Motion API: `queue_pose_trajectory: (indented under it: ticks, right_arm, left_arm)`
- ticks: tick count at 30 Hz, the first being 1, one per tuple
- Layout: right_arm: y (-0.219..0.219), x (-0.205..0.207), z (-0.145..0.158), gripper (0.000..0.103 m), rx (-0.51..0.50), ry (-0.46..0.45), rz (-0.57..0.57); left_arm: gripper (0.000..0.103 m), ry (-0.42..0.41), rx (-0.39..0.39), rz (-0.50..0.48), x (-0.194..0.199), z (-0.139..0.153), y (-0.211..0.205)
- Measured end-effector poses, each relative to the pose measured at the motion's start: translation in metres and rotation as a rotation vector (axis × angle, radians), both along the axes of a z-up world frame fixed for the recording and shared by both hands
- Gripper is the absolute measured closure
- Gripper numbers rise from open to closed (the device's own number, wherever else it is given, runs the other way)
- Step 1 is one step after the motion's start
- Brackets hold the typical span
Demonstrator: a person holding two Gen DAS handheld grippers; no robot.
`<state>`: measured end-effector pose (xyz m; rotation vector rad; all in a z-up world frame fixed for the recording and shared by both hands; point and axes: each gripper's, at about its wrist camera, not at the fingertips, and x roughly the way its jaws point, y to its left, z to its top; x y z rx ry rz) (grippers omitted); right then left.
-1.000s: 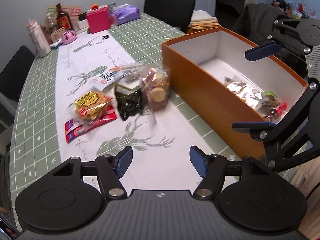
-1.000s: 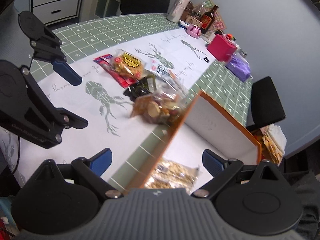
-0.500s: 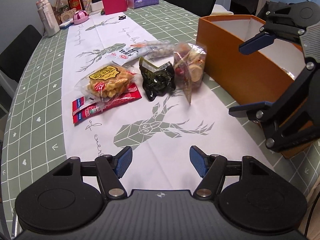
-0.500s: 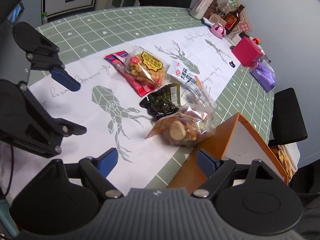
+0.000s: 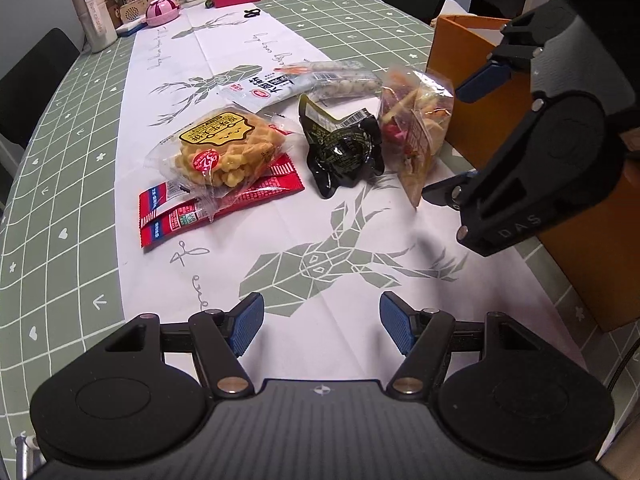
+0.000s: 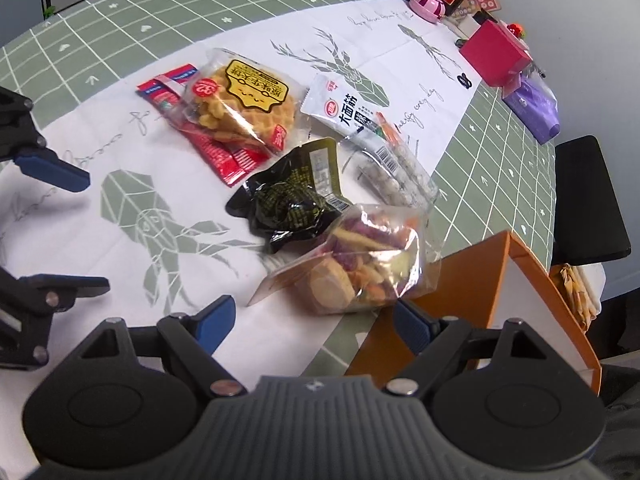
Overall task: Organize snacks
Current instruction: 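Withdraw both tools from the box toward the remaining snacks, then grasp the black seaweed pouch with the left tool while the right tool grasps the dried fruit bag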
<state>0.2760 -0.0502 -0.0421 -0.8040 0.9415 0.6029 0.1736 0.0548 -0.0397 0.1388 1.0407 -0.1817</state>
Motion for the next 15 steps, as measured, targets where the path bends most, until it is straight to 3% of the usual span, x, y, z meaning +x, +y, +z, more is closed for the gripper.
queue_pose_trajectory:
  ticks: [8, 15]
  right_arm:
    - [0.014, 0.012, -0.014, 0.017, -0.079, -0.022, 0.024]
    - [0.015, 0.012, -0.009, 0.049, -0.062, -0.062, 0.038]
  left_arm:
    - [0.025, 0.023, -0.004, -0.005, 0.011, -0.011, 0.002]
    - [0.025, 0.032, -0.008, -0.003, 0.015, -0.016, 0.005]
